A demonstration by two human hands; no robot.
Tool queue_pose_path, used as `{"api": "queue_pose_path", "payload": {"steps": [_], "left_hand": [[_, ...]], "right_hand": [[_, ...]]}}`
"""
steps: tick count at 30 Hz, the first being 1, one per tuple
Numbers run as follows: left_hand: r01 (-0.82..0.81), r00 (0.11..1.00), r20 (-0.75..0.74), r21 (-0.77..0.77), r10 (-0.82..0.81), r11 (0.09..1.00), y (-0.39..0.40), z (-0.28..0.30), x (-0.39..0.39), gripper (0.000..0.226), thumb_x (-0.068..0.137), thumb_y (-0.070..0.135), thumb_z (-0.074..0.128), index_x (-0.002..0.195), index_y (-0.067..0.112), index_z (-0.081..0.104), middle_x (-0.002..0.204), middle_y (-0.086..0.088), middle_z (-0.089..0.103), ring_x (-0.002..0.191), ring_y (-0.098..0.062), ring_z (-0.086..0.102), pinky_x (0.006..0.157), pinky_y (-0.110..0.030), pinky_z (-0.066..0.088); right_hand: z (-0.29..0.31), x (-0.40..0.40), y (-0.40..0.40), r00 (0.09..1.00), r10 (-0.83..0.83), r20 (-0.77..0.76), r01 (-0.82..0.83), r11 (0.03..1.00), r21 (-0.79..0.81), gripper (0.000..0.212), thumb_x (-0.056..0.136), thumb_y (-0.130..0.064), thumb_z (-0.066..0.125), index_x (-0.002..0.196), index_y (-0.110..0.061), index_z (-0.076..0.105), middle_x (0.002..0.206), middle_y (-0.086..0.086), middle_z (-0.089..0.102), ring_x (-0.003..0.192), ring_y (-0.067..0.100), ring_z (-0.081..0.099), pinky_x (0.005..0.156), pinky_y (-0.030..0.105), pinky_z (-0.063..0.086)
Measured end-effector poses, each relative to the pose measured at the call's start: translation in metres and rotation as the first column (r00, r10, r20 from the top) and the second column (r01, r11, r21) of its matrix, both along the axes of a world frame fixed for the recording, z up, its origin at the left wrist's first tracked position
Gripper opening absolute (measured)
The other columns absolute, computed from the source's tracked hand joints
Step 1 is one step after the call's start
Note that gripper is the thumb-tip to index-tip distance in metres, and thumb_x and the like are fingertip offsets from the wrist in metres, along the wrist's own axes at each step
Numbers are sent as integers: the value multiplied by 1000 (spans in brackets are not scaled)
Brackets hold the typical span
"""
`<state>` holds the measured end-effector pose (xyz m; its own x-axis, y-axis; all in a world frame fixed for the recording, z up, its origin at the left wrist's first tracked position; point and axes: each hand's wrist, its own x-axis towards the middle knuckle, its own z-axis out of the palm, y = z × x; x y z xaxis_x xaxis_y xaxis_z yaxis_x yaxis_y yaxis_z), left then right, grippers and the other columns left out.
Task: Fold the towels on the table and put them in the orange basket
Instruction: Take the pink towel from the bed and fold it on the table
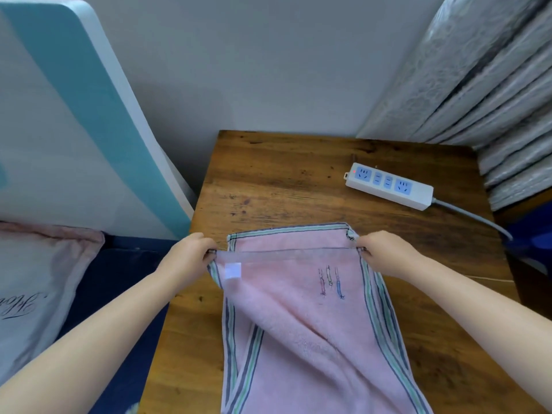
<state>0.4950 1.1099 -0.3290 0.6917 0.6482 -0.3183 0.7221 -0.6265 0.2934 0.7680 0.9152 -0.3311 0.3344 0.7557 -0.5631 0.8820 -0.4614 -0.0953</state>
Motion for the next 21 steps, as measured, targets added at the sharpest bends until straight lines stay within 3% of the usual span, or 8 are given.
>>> {"api": "queue_pose_path", "payload": {"steps": [3, 5, 8, 10, 12, 14, 16, 21], "left_hand": [[1, 998, 65, 23, -2, 1000, -2, -7, 26, 17, 90, 10, 52, 100, 5, 64, 96, -9, 55, 91, -26, 54, 71, -30, 41], [-7, 999, 50, 37, 5, 999, -3, -14, 44, 18, 91, 12, 50, 102, 6, 63, 103, -12, 54, 95, -27, 53, 74, -32, 44], [-77, 995, -64, -5, 76, 997, -1, -27, 63, 22, 93, 15, 48, 109, 10, 62, 112, -12, 54, 102, -28, 52, 84, -33, 46], [-102, 979, -184, -53, 90, 993, 4, -35, 70, 21, 93, 15, 47, 108, 12, 61, 113, -11, 57, 100, -27, 55, 83, -31, 47], [-124, 959, -270, -124, 87, 984, 9, -42, 73, 18, 93, 13, 46, 102, 11, 61, 110, -11, 61, 96, -25, 57, 79, -29, 46], [-136, 956, -280, -153, 89, 979, 12, -46, 71, 17, 93, 13, 45, 100, 10, 61, 107, -10, 63, 95, -25, 58, 80, -30, 48], [-131, 964, -250, -161, 88, 978, 13, -50, 67, 19, 93, 14, 46, 101, 10, 62, 107, -10, 64, 94, -25, 59, 83, -33, 50], [-95, 981, -185, -170, 63, 981, 19, -48, 60, 20, 92, 13, 47, 104, 8, 61, 109, -11, 64, 96, -28, 59, 85, -38, 52]], "right_hand": [[-9, -8, 13, 970, 156, 185, -182, 975, 129, 26, 92, -11, 42, 107, -14, 63, 106, 4, 62, 99, 22, 53, 79, 31, 43], [-17, -15, 23, 935, 245, 258, -280, 954, 108, 28, 91, -8, 42, 110, -15, 62, 114, 2, 58, 109, 23, 45, 88, 34, 34], [-27, -17, 37, 926, 247, 284, -256, 967, -5, 31, 89, -8, 41, 112, -16, 61, 120, 2, 57, 123, 25, 37, 109, 47, 19], [-31, -12, 42, 929, 213, 302, -205, 977, -59, 30, 89, -10, 42, 111, -18, 61, 118, 2, 59, 123, 26, 38, 112, 52, 12], [-35, -1, 40, 935, 171, 311, -162, 985, -54, 29, 87, -10, 42, 109, -17, 61, 115, 3, 61, 116, 26, 45, 108, 46, 24], [-37, 13, 33, 956, 114, 272, -117, 993, -3, 24, 88, -13, 44, 106, -14, 61, 110, 5, 62, 105, 24, 52, 88, 34, 40], [-39, 24, 25, 986, 12, 165, -24, 997, 69, 22, 90, -16, 46, 103, -11, 63, 106, 7, 62, 98, 24, 55, 76, 29, 44], [-36, 35, 16, 994, -103, -36, 108, 978, 176, 17, 89, -17, 52, 90, -6, 65, 91, 9, 59, 86, 22, 55, 71, 29, 48]]}}
